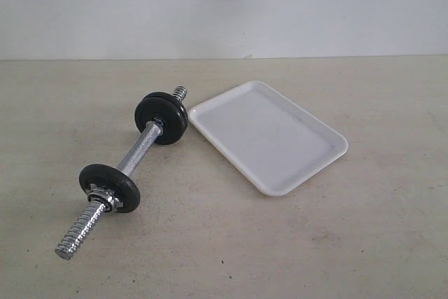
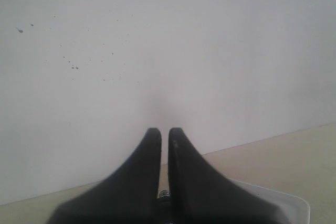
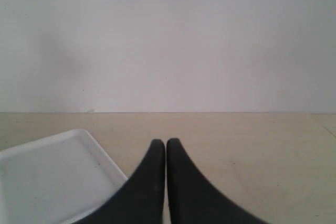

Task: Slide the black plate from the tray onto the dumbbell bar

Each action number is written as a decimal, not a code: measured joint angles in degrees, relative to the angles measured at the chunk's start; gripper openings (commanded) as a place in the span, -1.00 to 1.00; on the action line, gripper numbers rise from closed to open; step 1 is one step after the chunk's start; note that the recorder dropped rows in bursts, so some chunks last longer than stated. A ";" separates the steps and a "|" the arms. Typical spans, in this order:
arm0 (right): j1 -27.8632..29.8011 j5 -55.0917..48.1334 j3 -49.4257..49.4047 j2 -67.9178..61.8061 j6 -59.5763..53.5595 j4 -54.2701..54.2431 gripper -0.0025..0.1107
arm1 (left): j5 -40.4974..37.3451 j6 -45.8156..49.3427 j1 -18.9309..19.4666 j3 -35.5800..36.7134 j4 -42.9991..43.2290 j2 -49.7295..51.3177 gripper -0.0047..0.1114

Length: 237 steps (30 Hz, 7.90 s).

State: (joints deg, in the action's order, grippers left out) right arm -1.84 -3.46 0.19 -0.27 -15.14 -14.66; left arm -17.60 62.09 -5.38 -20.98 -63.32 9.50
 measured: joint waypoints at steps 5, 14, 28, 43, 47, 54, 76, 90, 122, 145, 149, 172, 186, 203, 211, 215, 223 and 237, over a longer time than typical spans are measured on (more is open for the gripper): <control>0.00 -0.02 0.00 0.00 2.20 1.75 -0.96 | 0.00 0.00 0.00 0.00 0.00 0.00 -0.84; 0.42 -4.09 0.00 0.00 21.82 24.21 -0.96 | 0.00 0.00 0.00 0.00 0.00 0.00 -0.84; 7.09 -14.61 -0.23 0.00 22.87 23.78 -0.96 | 0.00 0.00 0.00 0.00 0.00 0.00 -0.84; 3.55 -14.74 -0.23 0.00 25.22 23.78 -0.96 | 0.00 0.00 0.00 0.00 0.00 0.00 -0.84; 3.55 -14.74 -0.23 0.00 25.40 23.78 -0.96 | 0.00 0.00 0.00 0.00 0.00 0.00 -0.84; 3.55 -14.74 -0.23 0.00 25.54 23.78 -0.96 | 0.00 0.00 0.00 0.00 0.00 0.00 -0.84; 3.55 -14.74 -0.23 0.00 25.69 23.68 -0.96 | 9.92 0.78 3.07 2.25 5.35 -9.33 -0.84; 3.55 -14.74 -0.23 0.00 25.69 23.68 -0.96 | 12.04 0.78 12.71 13.38 5.50 -9.39 -0.84; 3.55 -14.74 -0.23 0.00 25.69 23.68 -0.96 | 3.67 -56.50 12.71 20.75 61.43 -9.39 -0.84; 3.55 -14.74 -0.23 0.00 25.69 23.68 -0.96 | 0.64 -60.39 14.01 20.99 61.44 -9.39 -0.84; 3.55 -14.74 -0.23 0.00 25.69 23.68 -0.96 | 0.64 -60.49 14.71 20.99 61.44 -9.39 -0.84; 3.55 -14.74 -0.23 0.00 25.69 23.68 -0.96 | 0.86 -60.49 14.71 20.99 61.44 -9.39 -0.84; 3.55 -14.74 -0.23 0.00 25.69 23.68 -0.96 | 0.86 -60.49 14.71 20.99 61.44 -9.39 -0.84; 3.55 -15.67 -0.23 0.00 25.69 23.68 -0.96 | 0.86 -60.49 14.71 20.99 61.44 -9.39 -0.84; 3.55 -15.67 -0.23 0.00 25.69 23.68 -0.96 | 0.86 -60.49 14.71 20.99 61.44 -9.39 -0.84; 3.55 -15.67 -0.23 0.00 25.69 23.68 -0.96 | 0.86 -60.49 14.71 20.99 61.44 -9.39 -0.84; 3.55 -15.67 -0.23 0.00 25.69 23.68 -0.96 | 0.86 -60.49 14.71 20.99 61.44 -9.39 -0.84; 3.55 -15.67 -0.23 0.00 25.69 23.68 -0.96 | 0.86 -60.60 9.97 20.99 61.44 -9.39 -0.84</control>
State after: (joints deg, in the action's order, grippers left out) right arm 1.70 -19.13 -0.04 -0.27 10.55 9.02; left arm -16.74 1.49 4.59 0.01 -1.88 0.11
